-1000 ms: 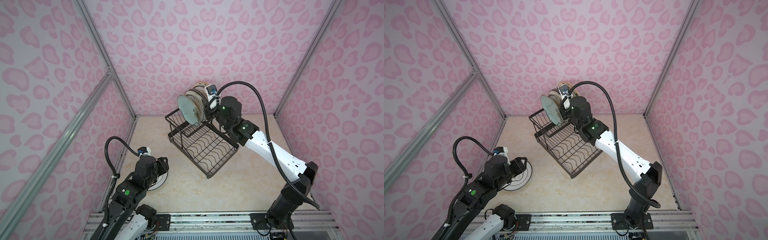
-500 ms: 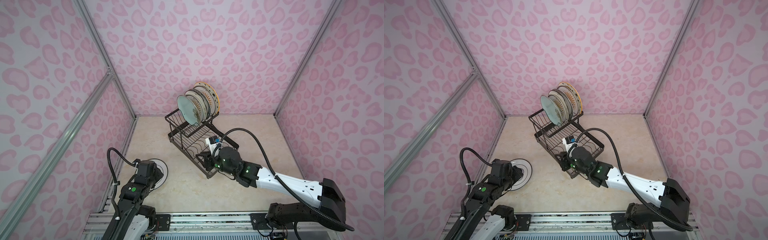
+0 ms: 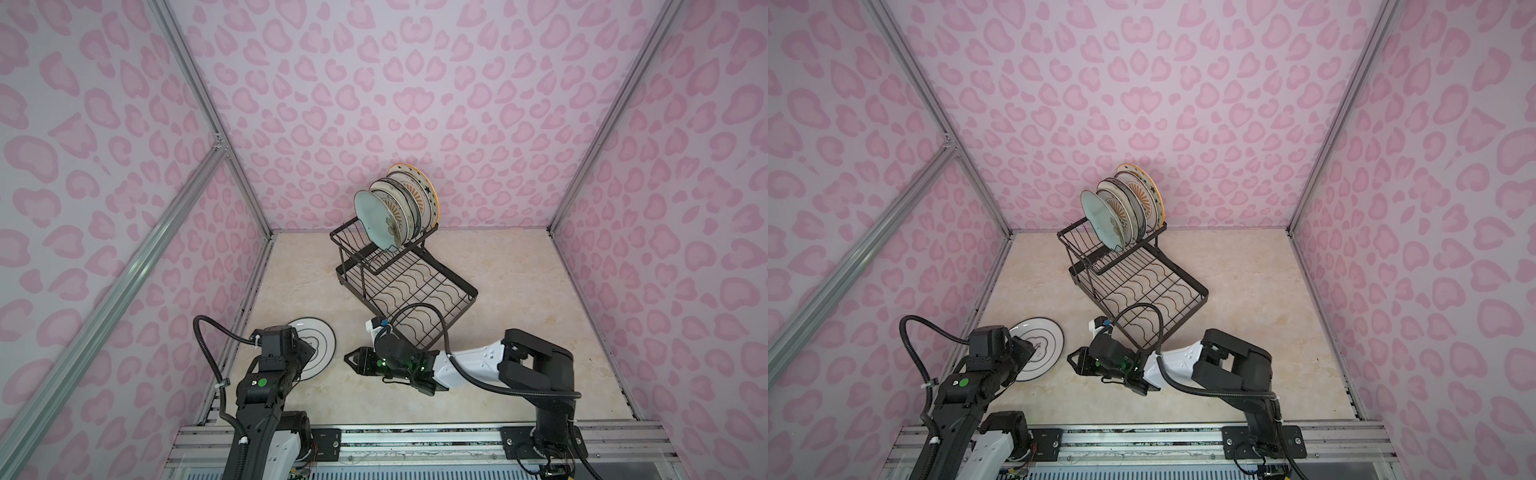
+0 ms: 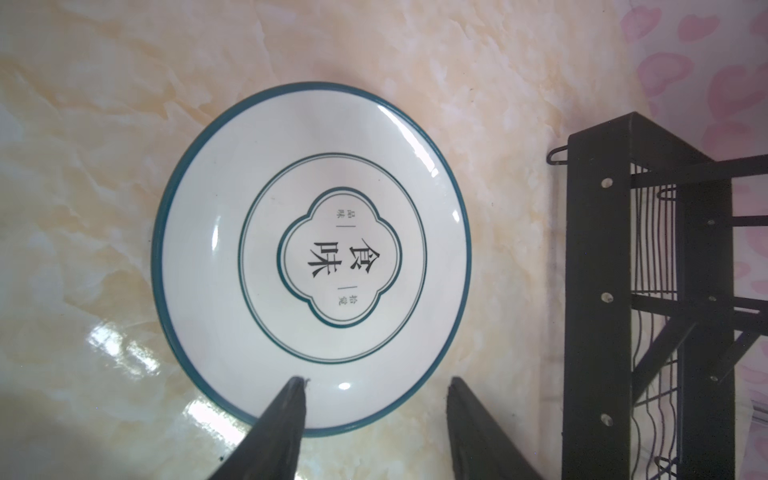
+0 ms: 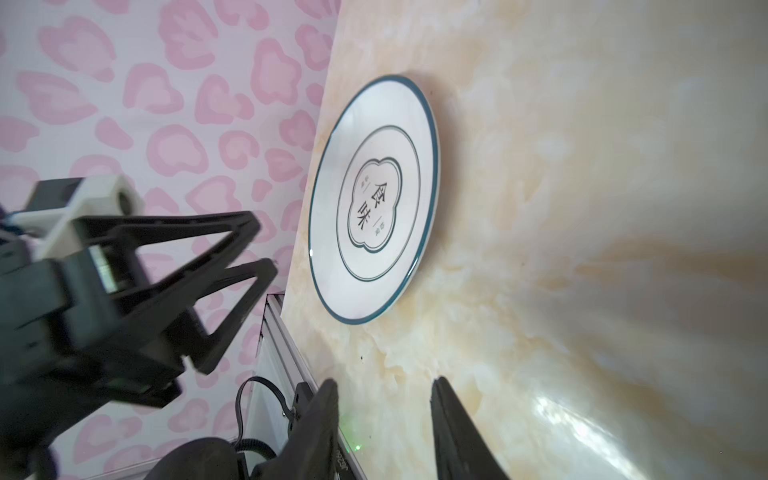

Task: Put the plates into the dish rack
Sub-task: 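Release the flower plate and move the right gripper down to the white plate, then grasp the white character plate's rim with the right gripper and lift it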

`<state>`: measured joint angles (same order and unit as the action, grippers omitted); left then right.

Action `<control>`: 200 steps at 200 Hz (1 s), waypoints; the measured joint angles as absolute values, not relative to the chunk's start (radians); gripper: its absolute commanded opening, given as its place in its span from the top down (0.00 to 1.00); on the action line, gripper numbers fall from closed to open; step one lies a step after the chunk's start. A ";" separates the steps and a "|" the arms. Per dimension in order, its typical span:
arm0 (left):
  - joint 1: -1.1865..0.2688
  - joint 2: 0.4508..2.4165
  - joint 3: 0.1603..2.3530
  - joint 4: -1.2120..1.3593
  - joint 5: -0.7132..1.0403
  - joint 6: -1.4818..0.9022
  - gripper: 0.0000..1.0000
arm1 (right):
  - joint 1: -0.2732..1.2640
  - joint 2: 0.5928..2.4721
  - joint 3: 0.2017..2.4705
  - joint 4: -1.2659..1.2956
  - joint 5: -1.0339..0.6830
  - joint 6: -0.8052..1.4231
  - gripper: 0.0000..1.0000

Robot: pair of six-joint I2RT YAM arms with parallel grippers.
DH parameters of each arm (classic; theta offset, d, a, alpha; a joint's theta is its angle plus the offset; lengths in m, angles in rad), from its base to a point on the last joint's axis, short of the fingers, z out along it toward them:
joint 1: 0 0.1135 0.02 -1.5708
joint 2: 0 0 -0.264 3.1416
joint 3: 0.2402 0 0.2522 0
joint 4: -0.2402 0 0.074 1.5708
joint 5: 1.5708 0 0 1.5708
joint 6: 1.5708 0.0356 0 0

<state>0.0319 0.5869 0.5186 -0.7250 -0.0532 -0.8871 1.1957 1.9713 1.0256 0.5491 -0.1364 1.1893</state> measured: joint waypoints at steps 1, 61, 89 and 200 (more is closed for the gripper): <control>0.033 0.587 0.519 -0.725 -0.053 -0.887 0.43 | 1.195 1.975 1.028 0.551 -0.137 1.193 0.63; 0.064 0.566 0.562 -0.731 -0.015 -0.828 0.43 | 1.173 2.165 1.185 0.655 -0.187 1.355 0.63; 0.068 0.573 0.562 -0.730 0.006 -0.813 0.43 | 1.164 2.214 1.234 0.650 -0.202 1.381 0.63; 0.071 0.559 0.562 -0.728 0.038 -0.799 0.43 | 1.157 2.309 1.347 0.559 -0.209 1.380 0.70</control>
